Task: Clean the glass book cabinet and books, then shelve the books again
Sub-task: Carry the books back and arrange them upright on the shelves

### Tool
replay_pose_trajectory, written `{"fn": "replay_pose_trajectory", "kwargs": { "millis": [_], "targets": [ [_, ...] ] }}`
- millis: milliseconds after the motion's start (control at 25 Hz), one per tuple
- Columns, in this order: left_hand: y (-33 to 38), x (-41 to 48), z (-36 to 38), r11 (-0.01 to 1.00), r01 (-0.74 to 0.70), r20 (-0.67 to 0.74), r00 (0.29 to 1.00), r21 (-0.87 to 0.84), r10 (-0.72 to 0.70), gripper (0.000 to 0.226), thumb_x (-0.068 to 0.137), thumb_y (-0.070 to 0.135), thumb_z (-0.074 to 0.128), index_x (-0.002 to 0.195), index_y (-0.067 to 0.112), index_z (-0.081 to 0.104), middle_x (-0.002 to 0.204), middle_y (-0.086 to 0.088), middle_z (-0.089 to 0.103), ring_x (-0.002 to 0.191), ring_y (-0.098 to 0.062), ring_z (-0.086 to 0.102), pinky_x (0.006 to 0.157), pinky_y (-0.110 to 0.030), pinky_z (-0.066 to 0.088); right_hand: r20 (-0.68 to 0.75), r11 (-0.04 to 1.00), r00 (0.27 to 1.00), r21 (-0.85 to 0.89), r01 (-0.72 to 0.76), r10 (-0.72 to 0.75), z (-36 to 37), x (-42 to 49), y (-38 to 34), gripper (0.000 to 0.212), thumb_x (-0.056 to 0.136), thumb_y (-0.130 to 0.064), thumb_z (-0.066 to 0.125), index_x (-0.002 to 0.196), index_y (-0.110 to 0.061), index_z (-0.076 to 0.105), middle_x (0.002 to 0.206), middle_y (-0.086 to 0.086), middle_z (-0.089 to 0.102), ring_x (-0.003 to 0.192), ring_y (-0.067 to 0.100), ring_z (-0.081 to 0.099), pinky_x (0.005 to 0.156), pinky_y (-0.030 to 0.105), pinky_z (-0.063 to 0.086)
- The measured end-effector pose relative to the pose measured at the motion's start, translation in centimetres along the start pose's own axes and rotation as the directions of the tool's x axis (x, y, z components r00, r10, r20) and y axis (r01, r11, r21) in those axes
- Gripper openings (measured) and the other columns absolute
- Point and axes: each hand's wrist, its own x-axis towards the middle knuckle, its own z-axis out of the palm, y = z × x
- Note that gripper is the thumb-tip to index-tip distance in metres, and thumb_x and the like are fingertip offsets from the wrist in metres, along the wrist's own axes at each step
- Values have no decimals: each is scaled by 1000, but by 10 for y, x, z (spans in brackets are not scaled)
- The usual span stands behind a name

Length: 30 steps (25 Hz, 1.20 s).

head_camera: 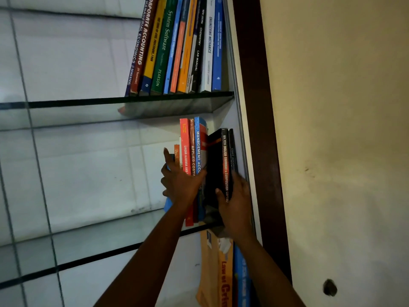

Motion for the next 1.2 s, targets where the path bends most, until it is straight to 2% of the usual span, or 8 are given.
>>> {"fn": "replay_pose_trajectory", "kwargs": {
  "millis": [40, 120, 240, 400, 600, 840, 1040, 1200],
  "targets": [
    [0, 0, 1, 1000, -3, -6, 1000, -3, 3, 116, 69, 42, 79, 150, 28, -4, 151, -14, 20, 137, -37, 24, 106, -60, 22, -51, 998, 997, 2, -56, 56, 3, 1, -1, 68, 89, -17, 59, 146, -15, 22, 148, 8, 28, 137, 20, 27, 110, 31, 27],
    [-1, 2, 0, 1000, -4, -15, 1000, -14, 4, 116, 69, 42, 79, 150, 27, -4, 151, -14, 20, 138, -37, 24, 106, -60, 21, -32, 987, 987, 11, -158, 159, 10, 9, -5, 79, 89, -18, 60, 148, -14, 8, 151, 10, 23, 139, 24, 23, 111, 39, 27],
    [-6, 7, -4, 999, 0, -10, 1000, -38, 0, 116, 70, 41, 79, 150, 26, -5, 152, -14, 19, 138, -37, 24, 107, -60, 21, -40, 975, 974, -2, -221, 221, 17, 30, -6, 81, 86, -18, 63, 148, -13, 11, 149, 14, 25, 136, 29, 29, 108, 42, 33],
    [-10, 10, -7, 999, -16, -13, 1000, -35, 15, 116, 70, 43, 78, 150, 24, -4, 150, -14, 22, 137, -37, 26, 106, -59, 23, 10, 970, 982, -155, -185, 189, 19, 41, -14, 66, 85, -25, 65, 139, -11, 30, 140, 14, 35, 125, 28, 42, 96, 35, 42],
    [-27, 16, -13, 995, -81, -19, 997, -51, 80, 118, 67, 47, 78, 150, 22, -2, 147, -13, 31, 134, -34, 33, 106, -55, 29, 16, 928, 990, -350, -124, 139, 13, 39, -25, 59, 90, -26, 58, 138, -11, 28, 130, 15, 51, 113, 29, 56, 90, 37, 50],
    [-28, 9, -5, 991, -117, -85, 990, -63, 111, 114, 66, 53, 76, 150, 20, 7, 143, -13, 37, 129, -33, 39, 104, -52, 32, 58, 955, 994, -288, -73, 94, -22, 17, -44, 63, 90, -29, 57, 142, -16, 24, 130, 13, 53, 108, 27, 60, 84, 33, 52],
    [-12, -1, 20, 997, -73, -110, 992, -39, 68, 115, 65, 52, 78, 151, 20, 6, 148, -13, 30, 132, -36, 32, 105, -56, 27, 86, 959, 994, -280, -45, 71, -36, 16, -54, 63, 90, -28, 57, 142, -15, 25, 129, 12, 54, 109, 25, 59, 84, 29, 50],
    [7, -13, 41, 1000, -30, -82, 996, 1, 30, 114, 68, 51, 75, 151, 21, 2, 151, -13, 22, 134, -37, 26, 107, -55, 21, 38, 951, 999, -307, -23, 36, -61, 6, -56, 64, 90, -30, 58, 142, -15, 25, 127, 9, 56, 99, 16, 60, 70, 14, 44]
  ]
}}
